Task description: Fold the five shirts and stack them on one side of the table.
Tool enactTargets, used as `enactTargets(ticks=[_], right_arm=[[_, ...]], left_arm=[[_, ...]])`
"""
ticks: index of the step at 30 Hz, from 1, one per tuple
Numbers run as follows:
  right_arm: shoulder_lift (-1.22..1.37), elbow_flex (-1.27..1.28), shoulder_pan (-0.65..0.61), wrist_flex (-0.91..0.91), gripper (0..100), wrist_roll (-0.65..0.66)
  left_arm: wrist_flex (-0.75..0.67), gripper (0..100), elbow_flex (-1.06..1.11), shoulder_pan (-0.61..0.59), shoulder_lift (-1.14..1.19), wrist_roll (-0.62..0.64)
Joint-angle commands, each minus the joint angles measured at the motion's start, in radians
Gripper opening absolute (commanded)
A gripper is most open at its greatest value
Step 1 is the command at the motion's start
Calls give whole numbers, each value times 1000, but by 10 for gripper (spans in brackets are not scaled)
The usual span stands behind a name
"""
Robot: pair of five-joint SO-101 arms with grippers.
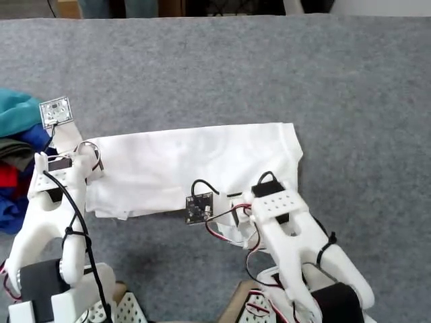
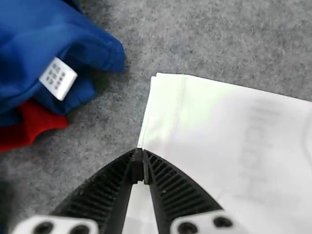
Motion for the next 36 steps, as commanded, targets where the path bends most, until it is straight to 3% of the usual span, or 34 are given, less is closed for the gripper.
enactTargets(ticks=[1,4,10,15,24,36], right_arm=[[38,21,-12,-43,100,-17],[47,19,-12,-51,20,-20],[50,-62,31,-25,13,-44],[82,-374,44,229,12,-48],[501,-900,97,350,12,-32],[1001,-1501,98,532,27,164]], left_arm=[[0,30,-44,2,-3,-9],[0,30,-44,2,-3,-11],[0,30,-44,2,-3,-11],[0,30,-39,28,-3,-11],[0,30,-36,48,-3,-11],[0,30,-36,48,-3,-14]])
